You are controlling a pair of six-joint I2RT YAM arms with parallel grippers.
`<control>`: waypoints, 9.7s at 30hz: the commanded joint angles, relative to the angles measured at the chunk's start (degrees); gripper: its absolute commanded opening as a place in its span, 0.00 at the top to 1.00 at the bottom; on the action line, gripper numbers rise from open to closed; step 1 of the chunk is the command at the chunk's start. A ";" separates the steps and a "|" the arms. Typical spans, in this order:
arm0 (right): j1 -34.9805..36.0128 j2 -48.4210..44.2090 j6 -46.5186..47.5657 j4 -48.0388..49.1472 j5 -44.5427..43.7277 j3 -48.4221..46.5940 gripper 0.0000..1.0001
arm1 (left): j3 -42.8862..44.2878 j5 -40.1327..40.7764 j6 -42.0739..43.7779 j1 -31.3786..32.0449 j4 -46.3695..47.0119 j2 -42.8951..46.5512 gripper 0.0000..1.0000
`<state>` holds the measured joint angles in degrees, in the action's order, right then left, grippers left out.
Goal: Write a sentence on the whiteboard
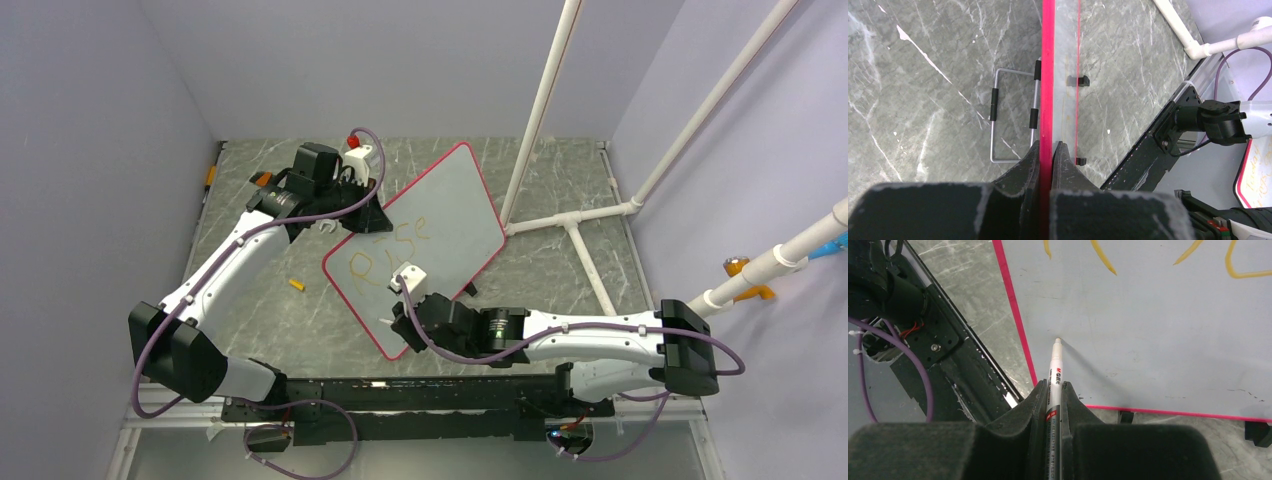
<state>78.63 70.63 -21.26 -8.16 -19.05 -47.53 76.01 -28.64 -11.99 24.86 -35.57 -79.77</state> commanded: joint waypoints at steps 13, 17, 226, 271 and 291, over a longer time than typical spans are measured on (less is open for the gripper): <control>0.39 1.84 -0.49 2.84 -6.25 1.05 1.00 | -0.77 20.73 6.88 -1.31 1.98 -1.29 1.00; 0.34 1.47 -0.28 1.66 -8.50 0.73 1.00 | -0.75 20.72 6.89 -1.31 1.95 -1.36 1.00; -3.39 1.27 -0.69 -4.76 -16.35 -5.27 1.00 | -0.94 19.15 7.17 -1.24 2.35 0.25 1.00; -7.56 2.28 0.45 -3.37 -17.36 -5.60 1.00 | -0.93 18.75 6.98 -1.29 2.36 0.18 1.00; -7.94 2.08 -1.47 -3.90 -14.79 -3.78 1.00 | -0.95 18.62 7.05 -1.27 2.42 0.31 1.00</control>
<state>71.16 72.77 -20.36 -16.23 -36.38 -52.42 75.96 -28.80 -11.75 24.86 -35.35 -79.55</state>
